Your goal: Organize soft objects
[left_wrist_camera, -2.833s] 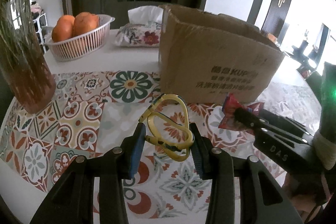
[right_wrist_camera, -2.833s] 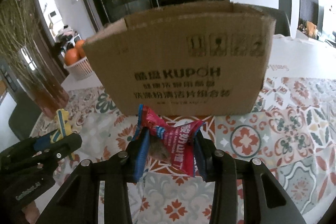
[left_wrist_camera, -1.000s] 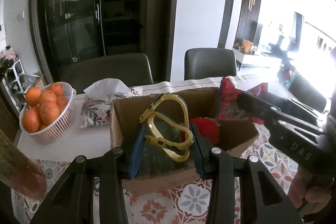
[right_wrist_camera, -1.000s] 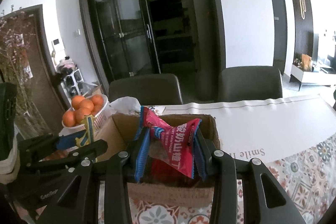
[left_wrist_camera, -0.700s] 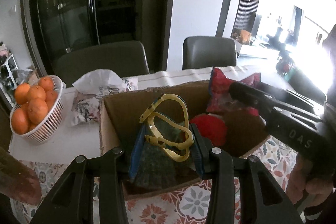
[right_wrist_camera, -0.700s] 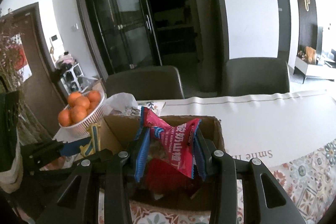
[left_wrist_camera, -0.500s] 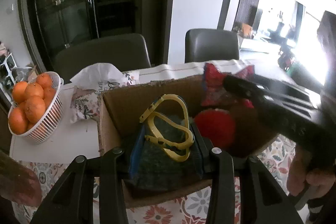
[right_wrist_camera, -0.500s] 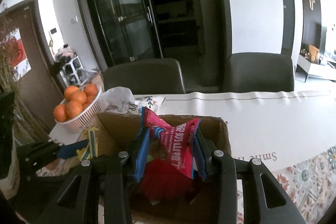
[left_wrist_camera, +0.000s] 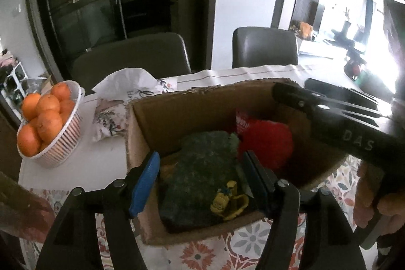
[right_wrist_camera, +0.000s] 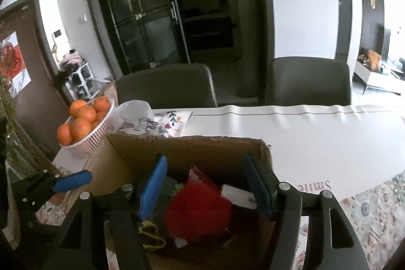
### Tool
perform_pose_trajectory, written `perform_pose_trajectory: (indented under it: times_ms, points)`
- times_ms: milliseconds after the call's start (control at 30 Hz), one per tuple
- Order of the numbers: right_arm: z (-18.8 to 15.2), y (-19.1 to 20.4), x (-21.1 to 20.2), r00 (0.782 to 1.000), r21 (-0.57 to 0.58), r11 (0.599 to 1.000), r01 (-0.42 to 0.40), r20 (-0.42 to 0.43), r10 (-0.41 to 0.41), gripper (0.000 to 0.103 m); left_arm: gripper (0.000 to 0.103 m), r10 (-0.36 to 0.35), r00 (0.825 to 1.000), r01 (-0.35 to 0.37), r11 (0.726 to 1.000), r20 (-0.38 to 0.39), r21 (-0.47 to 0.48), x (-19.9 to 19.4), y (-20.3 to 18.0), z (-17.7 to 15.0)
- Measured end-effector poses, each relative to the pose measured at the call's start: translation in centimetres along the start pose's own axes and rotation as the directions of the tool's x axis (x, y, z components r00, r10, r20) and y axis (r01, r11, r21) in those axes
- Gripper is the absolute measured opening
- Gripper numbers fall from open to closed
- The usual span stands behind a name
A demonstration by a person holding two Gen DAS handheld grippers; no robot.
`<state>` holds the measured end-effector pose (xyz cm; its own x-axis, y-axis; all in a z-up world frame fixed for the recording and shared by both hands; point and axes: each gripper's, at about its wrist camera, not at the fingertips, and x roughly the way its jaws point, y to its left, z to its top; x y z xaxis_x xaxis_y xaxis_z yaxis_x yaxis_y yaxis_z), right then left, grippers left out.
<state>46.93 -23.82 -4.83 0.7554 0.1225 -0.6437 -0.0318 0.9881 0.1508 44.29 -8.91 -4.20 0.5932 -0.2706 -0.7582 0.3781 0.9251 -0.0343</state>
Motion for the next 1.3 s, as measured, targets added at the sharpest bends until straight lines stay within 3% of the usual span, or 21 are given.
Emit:
perform_pose_trajectory:
  times_ms: [500,967,1067,1300]
  points:
    - [-2.8,2.2,-7.9,0.999,-0.023,0.999,0.03,0.035,-0.029,0.064,0.067,0.055,0.994,-0.048,0.996,0.094,-0.069,-7.9,-0.5,-2.7]
    - [-7.1,4.2,-16.8,0.997,-0.032,0.999,0.033,0.072,-0.031,0.065,0.07,0.127,0.969,-0.113,0.991,0.212,-0.077,-17.6,-2.7,-7.3]
    - [-8.4,4.6,-18.6,0.996,-0.039,0.998,0.045,0.079,-0.042,0.072,0.071,0.135,0.964,-0.12,0.99,0.227,-0.078,-19.2,-3.2,-8.7]
    - [-11.8,5.3,-22.8,0.991,-0.051,0.994,0.094,0.105,-0.088,0.077,0.076,0.166,0.948,-0.15,0.986,0.273,-0.078,-23.2,-4.8,-12.3]
